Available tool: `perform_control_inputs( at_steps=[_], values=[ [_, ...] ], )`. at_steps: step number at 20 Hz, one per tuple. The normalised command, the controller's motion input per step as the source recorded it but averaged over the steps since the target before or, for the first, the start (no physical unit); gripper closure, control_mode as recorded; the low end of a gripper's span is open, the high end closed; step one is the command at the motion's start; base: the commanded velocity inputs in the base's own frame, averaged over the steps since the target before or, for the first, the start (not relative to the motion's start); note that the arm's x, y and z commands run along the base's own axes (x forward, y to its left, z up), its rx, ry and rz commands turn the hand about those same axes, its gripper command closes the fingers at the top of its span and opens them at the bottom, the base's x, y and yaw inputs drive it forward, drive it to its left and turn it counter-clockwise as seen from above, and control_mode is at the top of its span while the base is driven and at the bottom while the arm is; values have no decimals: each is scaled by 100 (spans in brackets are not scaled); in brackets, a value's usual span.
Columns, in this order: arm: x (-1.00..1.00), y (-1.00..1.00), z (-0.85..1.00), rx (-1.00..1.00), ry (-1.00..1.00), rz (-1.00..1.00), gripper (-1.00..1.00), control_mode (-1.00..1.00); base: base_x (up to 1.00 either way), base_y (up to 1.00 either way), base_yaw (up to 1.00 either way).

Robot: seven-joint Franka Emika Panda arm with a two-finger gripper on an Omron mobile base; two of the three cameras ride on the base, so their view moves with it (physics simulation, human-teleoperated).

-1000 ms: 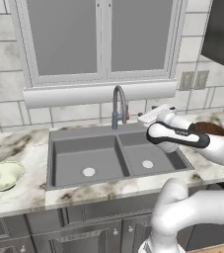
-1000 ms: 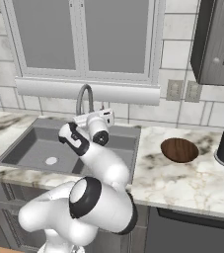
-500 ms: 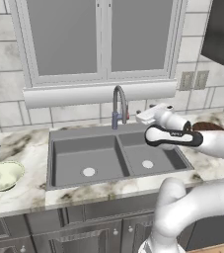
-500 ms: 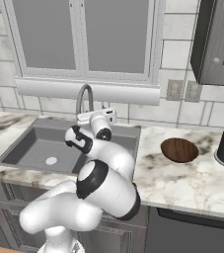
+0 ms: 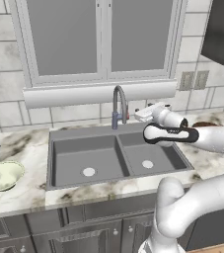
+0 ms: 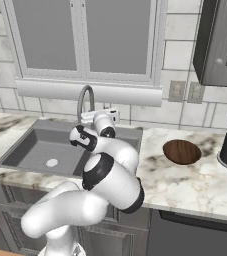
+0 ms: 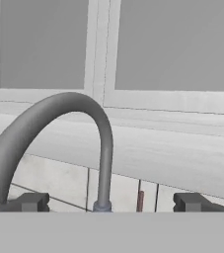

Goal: Rinse each bowl for a few seconds and place them down in the sink or on the counter.

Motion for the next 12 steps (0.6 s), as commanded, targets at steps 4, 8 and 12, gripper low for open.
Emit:
perform_control_inputs(
  at_steps=[4, 8, 12],
  values=[
    [23, 0, -13, 0, 0, 0, -100, -100, 0, 0, 0],
    [30, 0, -12, 0, 0, 0, -100, -100, 0, 0, 0],
    [34, 0, -18, 0, 0, 0, -100, -100, 0, 0, 0]
  ],
)
